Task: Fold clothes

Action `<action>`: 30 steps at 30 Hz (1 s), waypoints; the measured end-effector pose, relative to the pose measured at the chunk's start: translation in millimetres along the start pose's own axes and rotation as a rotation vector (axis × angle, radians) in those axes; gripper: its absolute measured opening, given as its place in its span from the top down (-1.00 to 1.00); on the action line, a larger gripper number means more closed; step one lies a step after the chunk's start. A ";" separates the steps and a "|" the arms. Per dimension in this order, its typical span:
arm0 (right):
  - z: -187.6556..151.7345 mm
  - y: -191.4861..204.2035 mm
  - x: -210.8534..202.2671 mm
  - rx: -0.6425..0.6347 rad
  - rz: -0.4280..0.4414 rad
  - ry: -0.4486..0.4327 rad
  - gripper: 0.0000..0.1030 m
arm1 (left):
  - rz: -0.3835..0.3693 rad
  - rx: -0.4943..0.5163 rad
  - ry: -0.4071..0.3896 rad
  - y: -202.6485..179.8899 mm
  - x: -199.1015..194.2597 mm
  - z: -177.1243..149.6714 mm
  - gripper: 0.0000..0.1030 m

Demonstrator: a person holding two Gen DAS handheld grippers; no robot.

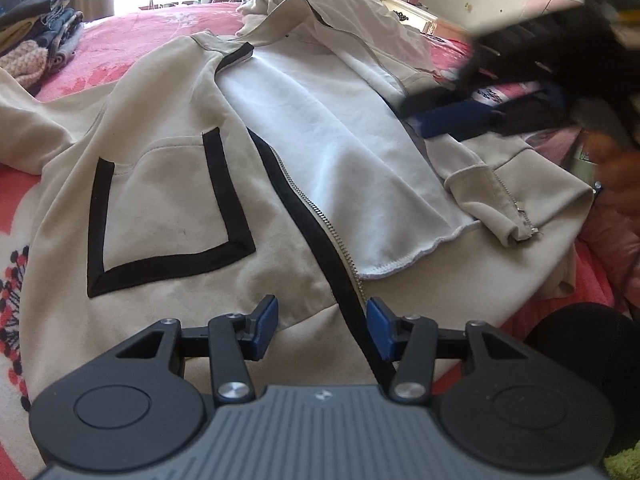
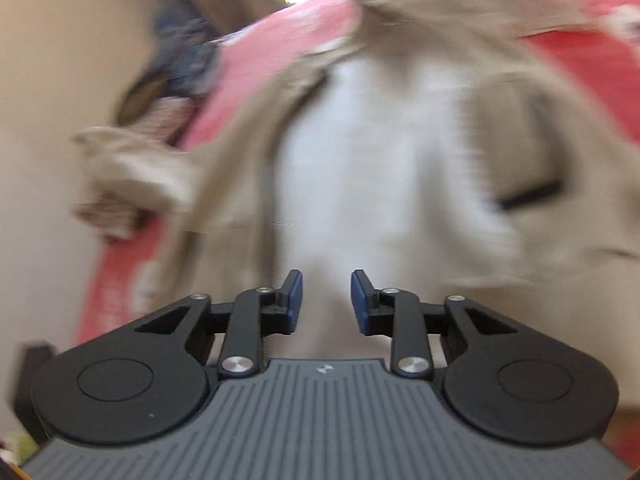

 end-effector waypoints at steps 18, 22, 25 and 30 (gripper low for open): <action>-9.3 37.3 111.5 -0.047 0.083 0.221 0.83 | 0.022 0.069 0.044 -22.8 9.8 -14.0 0.58; -2.4 39.4 108.7 -0.069 0.096 0.190 0.98 | 0.023 0.048 0.040 -21.6 8.8 -13.6 0.68; -1.7 29.1 116.0 0.012 0.072 0.202 0.90 | 0.022 0.042 0.050 -21.0 8.7 -12.1 0.60; -4.2 17.3 125.9 0.143 0.079 0.220 0.58 | 0.013 0.082 0.057 -29.9 11.7 -13.2 0.10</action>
Point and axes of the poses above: each gripper's, at about its wrist camera, not at the fingertips, and x roughly the way its jaws point, y to its left, z to its top, the point moved 10 cm from there along x, roughly the way its jaws point, and after that the axes turned 9 degrees about -y, right-handed, at the moved point
